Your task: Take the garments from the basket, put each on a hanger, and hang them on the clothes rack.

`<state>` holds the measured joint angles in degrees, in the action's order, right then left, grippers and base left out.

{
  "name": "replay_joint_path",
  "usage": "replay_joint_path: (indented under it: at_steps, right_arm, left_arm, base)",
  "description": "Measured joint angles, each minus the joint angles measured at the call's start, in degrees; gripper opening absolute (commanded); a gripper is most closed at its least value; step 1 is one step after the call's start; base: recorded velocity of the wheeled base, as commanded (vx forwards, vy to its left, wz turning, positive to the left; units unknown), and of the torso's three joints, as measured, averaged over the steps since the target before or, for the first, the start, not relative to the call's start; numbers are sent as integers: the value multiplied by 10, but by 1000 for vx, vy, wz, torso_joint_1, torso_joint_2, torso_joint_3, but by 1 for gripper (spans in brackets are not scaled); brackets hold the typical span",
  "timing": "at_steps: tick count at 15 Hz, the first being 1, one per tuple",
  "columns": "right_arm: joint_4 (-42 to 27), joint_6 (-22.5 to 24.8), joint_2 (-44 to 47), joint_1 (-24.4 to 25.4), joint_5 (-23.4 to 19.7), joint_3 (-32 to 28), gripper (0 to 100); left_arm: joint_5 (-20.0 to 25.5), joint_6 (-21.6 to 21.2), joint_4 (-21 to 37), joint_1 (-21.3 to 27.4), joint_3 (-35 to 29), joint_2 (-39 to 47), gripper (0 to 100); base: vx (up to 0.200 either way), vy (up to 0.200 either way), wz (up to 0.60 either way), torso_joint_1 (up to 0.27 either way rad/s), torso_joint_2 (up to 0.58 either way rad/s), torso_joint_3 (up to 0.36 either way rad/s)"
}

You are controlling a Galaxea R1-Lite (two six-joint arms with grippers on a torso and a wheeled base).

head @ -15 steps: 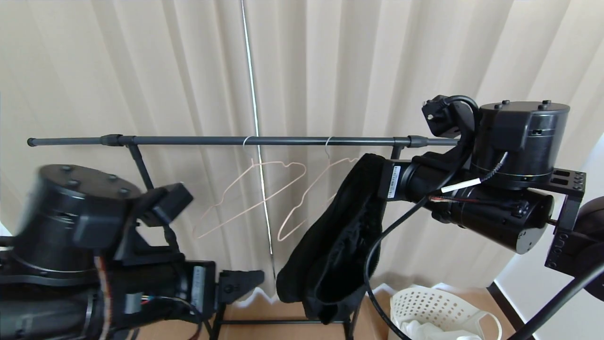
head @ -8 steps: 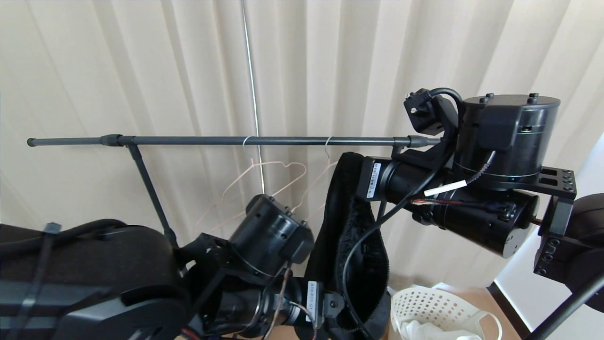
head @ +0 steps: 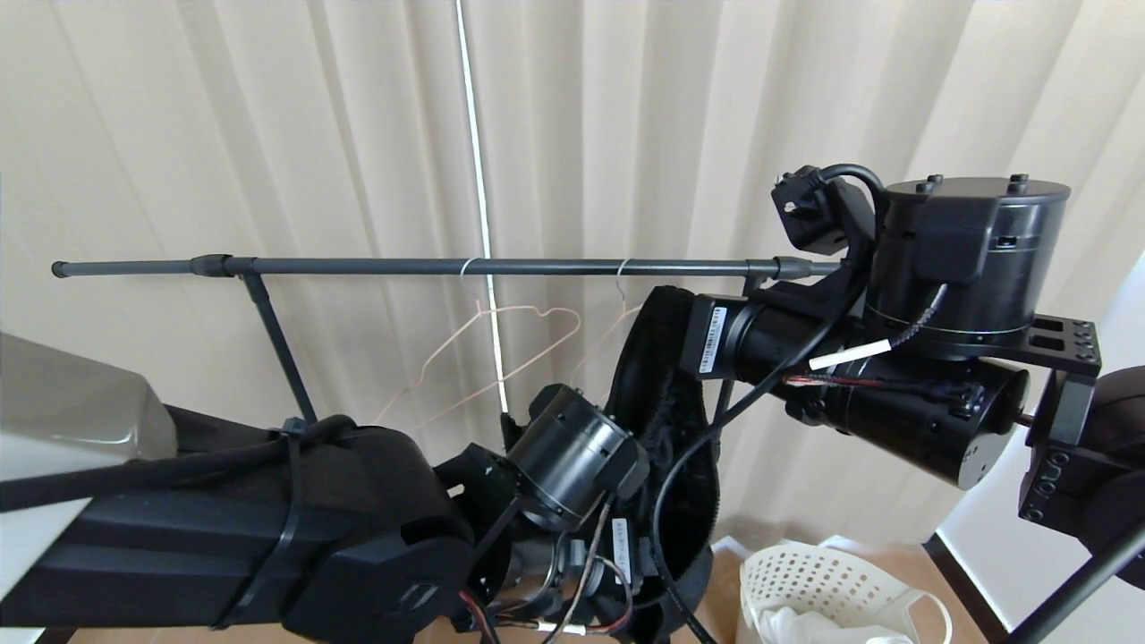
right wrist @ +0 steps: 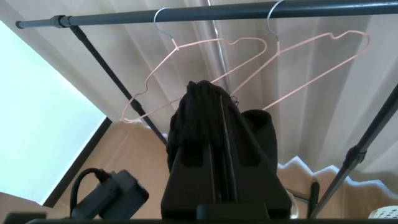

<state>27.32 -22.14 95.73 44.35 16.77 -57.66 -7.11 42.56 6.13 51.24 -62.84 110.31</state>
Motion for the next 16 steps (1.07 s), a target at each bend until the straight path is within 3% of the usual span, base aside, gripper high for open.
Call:
replay_joint_path:
  at_steps: [6, 7, 10, 12, 16]
  right_arm:
    - [-6, 3, -21, -18, 1, 1, 0]
    - [-6, 5, -23, -26, 1, 1, 0]
    - [-7, 17, -27, -46, 8, 2, 0]
    - [-4, 57, -30, -65, 34, 9, 0]
    - [-6, 153, -55, -80, 42, 59, 0]
  left_arm:
    - [-55, 0, 1, -48, 35, 3, 100]
    - [-68, 0, 1, -48, 47, 2, 0]
    - [-80, -1, 0, -47, 74, -8, 0]
    - [-97, -7, 0, -47, 83, -30, 0]
    - [-129, -81, 13, -55, 84, -115, 0]
  base:
    - [0, 0, 0, 0, 0, 0]
    - [0, 0, 0, 0, 0, 0]
    - [0, 0, 0, 0, 0, 0]
    - [0, 0, 0, 0, 0, 0]
    - [0, 0, 0, 0, 0, 0]
